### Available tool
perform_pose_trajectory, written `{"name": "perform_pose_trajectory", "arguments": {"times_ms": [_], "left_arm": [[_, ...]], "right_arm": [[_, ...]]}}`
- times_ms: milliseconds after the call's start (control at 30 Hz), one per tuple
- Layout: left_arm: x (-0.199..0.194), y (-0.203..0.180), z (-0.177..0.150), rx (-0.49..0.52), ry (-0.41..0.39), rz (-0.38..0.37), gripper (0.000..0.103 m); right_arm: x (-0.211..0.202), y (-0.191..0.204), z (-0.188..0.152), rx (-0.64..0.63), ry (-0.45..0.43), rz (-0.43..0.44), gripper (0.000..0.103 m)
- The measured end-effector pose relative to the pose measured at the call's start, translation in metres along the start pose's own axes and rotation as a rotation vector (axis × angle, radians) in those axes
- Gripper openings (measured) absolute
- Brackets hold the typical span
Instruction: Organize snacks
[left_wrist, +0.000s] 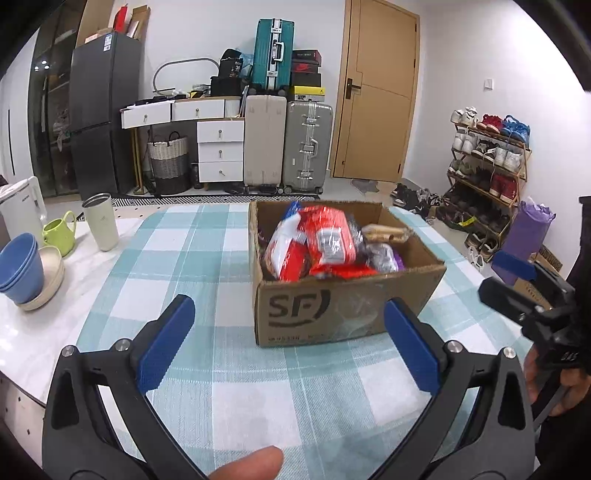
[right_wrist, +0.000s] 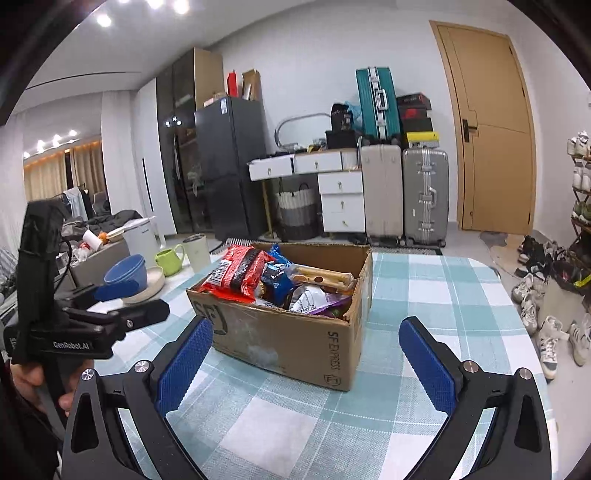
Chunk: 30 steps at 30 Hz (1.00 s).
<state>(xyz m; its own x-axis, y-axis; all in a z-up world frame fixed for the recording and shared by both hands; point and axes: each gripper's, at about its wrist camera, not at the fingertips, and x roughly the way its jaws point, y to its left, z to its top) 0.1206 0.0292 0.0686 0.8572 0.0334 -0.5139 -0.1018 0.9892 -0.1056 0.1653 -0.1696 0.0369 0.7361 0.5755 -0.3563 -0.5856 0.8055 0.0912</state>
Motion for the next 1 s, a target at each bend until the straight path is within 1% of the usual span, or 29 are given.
{"name": "perform_pose_trajectory", "arguments": {"times_ms": [100,233,333,467,567,833,1000], "left_arm": [[-0.001,0.000,-0.011,-0.003,-0.014,-0.009,0.102],[0.001,-0.005,-0.023,0.010,-0.045,0.015,0.102],[0.002,-0.006,-0.033,0.014,-0.071,0.018,0.102],[0.003,-0.010,-0.037,0.035,-0.104,0.034,0.102],[0.002,-0.011,-0.041,0.029,-0.129,0.035,0.102],[0.007,-0.005,-0.045,-0.011,-0.131,0.029,0.102],[0.008,-0.004,-0.044,-0.016,-0.133,0.036,0.102]], "right_arm": [[-0.006,0.001,-0.009,-0.005,-0.022,0.003,0.102],[-0.010,0.000,-0.018,-0.007,-0.036,0.014,0.102],[-0.013,0.000,-0.024,-0.001,-0.051,0.020,0.102],[-0.012,-0.002,-0.029,0.011,-0.051,0.024,0.102],[-0.012,-0.002,-0.032,0.000,-0.056,0.023,0.102],[-0.011,0.004,-0.035,-0.040,-0.067,0.020,0.102],[-0.011,0.009,-0.036,-0.065,-0.071,0.013,0.102]]}}
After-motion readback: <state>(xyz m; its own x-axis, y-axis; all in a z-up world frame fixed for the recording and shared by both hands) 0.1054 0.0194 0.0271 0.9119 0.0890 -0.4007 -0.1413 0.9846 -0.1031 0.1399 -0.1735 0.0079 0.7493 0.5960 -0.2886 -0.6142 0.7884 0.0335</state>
